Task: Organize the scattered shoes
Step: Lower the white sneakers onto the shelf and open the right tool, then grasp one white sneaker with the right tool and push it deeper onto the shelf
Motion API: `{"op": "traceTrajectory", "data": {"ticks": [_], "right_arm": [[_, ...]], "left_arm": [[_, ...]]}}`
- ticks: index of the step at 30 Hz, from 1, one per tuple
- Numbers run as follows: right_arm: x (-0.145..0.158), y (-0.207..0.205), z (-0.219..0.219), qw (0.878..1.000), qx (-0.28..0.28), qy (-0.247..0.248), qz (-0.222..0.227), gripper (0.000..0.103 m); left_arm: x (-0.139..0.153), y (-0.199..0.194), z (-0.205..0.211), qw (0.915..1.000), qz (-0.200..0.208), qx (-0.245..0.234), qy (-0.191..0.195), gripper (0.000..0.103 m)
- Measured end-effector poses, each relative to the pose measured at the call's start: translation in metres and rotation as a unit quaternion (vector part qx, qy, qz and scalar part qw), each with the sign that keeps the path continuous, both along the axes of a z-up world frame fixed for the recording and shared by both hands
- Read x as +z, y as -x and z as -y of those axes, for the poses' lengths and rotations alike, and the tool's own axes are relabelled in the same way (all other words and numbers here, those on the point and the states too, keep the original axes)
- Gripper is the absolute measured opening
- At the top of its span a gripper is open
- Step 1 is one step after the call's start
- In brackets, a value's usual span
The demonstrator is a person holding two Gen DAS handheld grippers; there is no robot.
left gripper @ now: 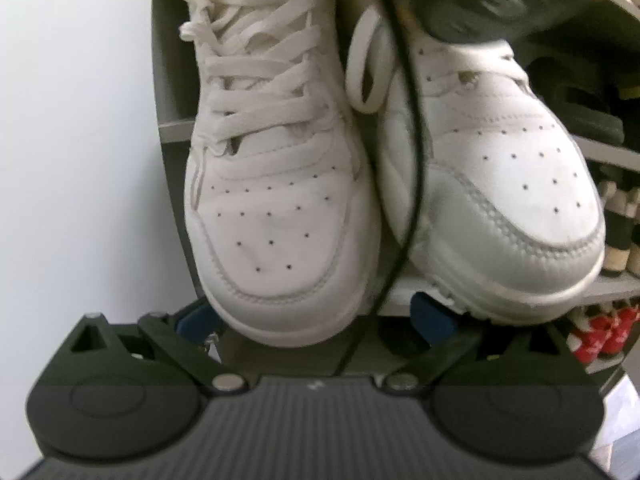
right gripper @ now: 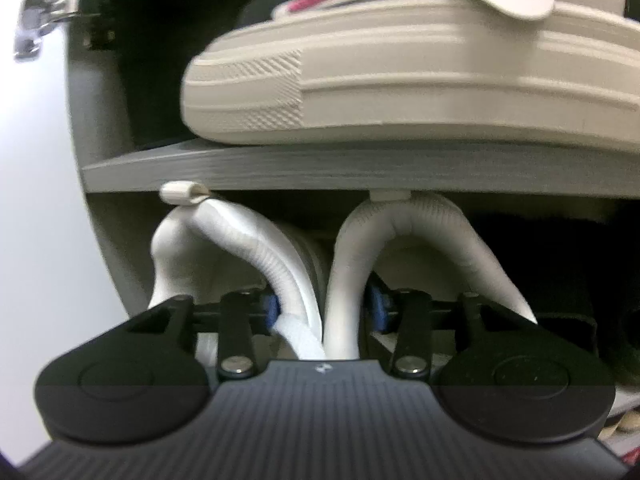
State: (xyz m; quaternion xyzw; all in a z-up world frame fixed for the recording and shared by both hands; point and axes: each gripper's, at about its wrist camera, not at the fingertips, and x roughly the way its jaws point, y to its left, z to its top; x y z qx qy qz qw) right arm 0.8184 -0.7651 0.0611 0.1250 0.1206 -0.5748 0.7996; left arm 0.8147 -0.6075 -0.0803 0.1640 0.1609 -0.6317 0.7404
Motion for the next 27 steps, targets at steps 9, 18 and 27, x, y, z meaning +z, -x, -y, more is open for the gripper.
{"op": "traceTrajectory", "data": {"ticks": [9, 18, 27], "right_arm": [[-0.004, 0.019, -0.033, 0.997, 0.063, 0.046, 0.019, 0.057], [0.015, 0.052, -0.094, 0.994, 0.045, 0.096, 0.032, 0.078], [-0.018, 0.149, -0.138, 0.990, -0.004, -0.011, 0.141, 0.082]], "left_arm": [[0.015, -0.005, -0.016, 0.9991, -0.015, 0.022, 0.032, 0.102], [0.024, -0.005, -0.033, 0.9968, 0.007, 0.044, 0.067, 0.102], [0.032, 0.011, -0.038, 0.9935, 0.052, 0.026, 0.098, 0.102]]}}
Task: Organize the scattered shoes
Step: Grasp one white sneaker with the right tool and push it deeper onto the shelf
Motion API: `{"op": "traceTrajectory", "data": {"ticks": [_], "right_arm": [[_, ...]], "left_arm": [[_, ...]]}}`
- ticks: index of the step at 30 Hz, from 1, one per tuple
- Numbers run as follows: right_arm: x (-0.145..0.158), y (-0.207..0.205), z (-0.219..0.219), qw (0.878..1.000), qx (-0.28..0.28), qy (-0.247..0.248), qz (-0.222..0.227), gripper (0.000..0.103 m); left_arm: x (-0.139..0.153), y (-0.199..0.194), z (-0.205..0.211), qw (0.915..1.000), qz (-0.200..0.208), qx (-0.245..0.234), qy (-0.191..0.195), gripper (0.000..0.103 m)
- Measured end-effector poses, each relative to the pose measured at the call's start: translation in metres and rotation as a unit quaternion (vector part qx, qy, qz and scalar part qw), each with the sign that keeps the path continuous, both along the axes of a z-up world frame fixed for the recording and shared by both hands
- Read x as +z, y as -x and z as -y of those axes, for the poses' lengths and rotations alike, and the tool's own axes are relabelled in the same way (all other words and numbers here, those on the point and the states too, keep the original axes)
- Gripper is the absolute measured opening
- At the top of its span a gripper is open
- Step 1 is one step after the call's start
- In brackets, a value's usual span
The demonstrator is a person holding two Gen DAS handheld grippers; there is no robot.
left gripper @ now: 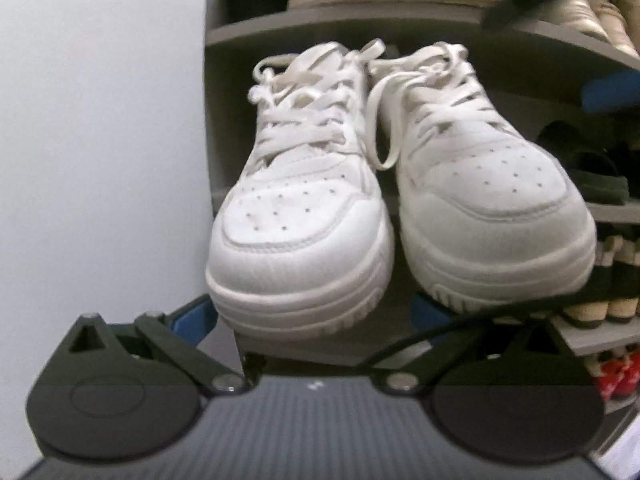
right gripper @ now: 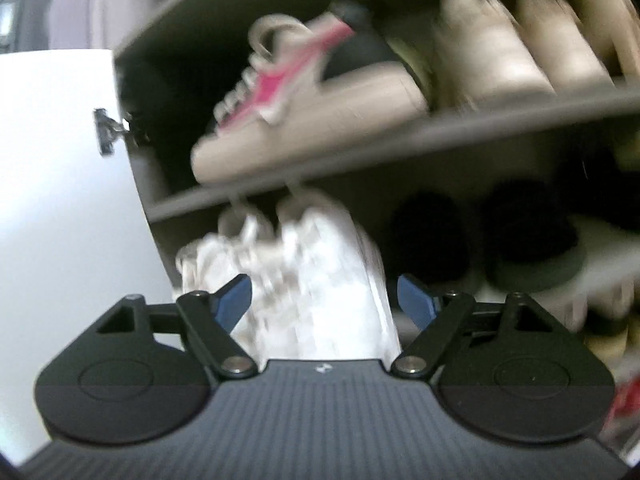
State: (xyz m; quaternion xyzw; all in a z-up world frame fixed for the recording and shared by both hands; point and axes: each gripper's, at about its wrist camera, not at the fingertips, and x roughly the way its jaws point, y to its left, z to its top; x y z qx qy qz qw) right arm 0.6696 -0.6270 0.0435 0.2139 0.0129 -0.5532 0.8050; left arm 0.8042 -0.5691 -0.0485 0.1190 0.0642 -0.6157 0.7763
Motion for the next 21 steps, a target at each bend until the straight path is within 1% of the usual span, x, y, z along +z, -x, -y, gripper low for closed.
{"op": "traceTrajectory", "data": {"ticks": [1, 3, 5, 7, 8, 10, 11, 12, 13, 14, 15, 16, 17, 19, 20, 21], "right_arm": [[-0.010, 0.002, -0.005, 1.000, 0.005, -0.017, 0.003, 0.082], [-0.028, 0.013, -0.018, 0.999, 0.013, -0.048, 0.020, 0.082], [-0.038, 0.018, -0.022, 0.997, 0.009, -0.059, 0.038, 0.083], [-0.046, 0.025, -0.023, 0.995, 0.007, -0.070, 0.066, 0.083], [-0.055, 0.031, -0.021, 0.991, 0.008, -0.084, 0.102, 0.083], [-0.062, 0.035, -0.017, 0.986, 0.013, -0.094, 0.136, 0.084], [-0.070, 0.039, -0.011, 0.980, 0.028, -0.103, 0.170, 0.085], [-0.079, 0.042, -0.003, 0.971, 0.045, -0.114, 0.205, 0.083], [-0.083, 0.043, 0.001, 0.967, 0.052, -0.120, 0.220, 0.076], [-0.089, 0.042, 0.008, 0.959, 0.069, -0.128, 0.244, 0.064], [-0.093, 0.039, 0.012, 0.954, 0.074, -0.136, 0.255, 0.064], [-0.094, 0.038, 0.012, 0.953, 0.074, -0.137, 0.258, 0.063], [-0.095, 0.034, 0.010, 0.955, 0.075, -0.130, 0.257, 0.063], [-0.093, 0.029, 0.009, 0.955, 0.071, -0.121, 0.260, 0.063], [-0.091, 0.026, 0.009, 0.955, 0.069, -0.116, 0.264, 0.063], [-0.089, 0.025, 0.011, 0.954, 0.066, -0.111, 0.269, 0.063]], "left_arm": [[0.001, 0.002, -0.003, 0.9999, 0.009, -0.005, 0.007, 0.102], [0.004, 0.007, -0.004, 0.9998, 0.012, -0.008, 0.012, 0.102], [0.008, 0.004, 0.002, 0.9998, 0.010, -0.014, 0.007, 0.102], [0.014, 0.000, 0.012, 0.9998, 0.010, -0.018, 0.006, 0.102], [0.017, -0.002, 0.020, 0.9997, 0.013, -0.018, 0.008, 0.102], [0.018, -0.003, 0.025, 0.9992, 0.029, -0.020, 0.019, 0.102], [0.018, -0.003, 0.025, 0.9990, 0.033, -0.019, 0.022, 0.102], [0.018, -0.006, 0.028, 0.9992, 0.033, -0.016, 0.018, 0.102], [0.017, -0.021, 0.038, 0.9995, -0.023, -0.008, -0.018, 0.090], [0.015, -0.036, 0.046, 0.9960, -0.075, -0.013, -0.045, 0.087], [0.014, -0.042, 0.053, 0.9958, -0.077, -0.011, -0.048, 0.086], [0.016, -0.041, 0.054, 0.9987, -0.041, 0.002, -0.031, 0.091], [0.018, -0.039, 0.053, 0.9997, -0.012, 0.011, -0.017, 0.093], [0.023, -0.037, 0.049, 0.9999, 0.011, 0.007, 0.002, 0.094], [0.025, -0.036, 0.046, 0.9997, 0.021, 0.004, 0.011, 0.098], [0.027, -0.037, 0.043, 0.9997, 0.021, 0.003, 0.015, 0.100]]}}
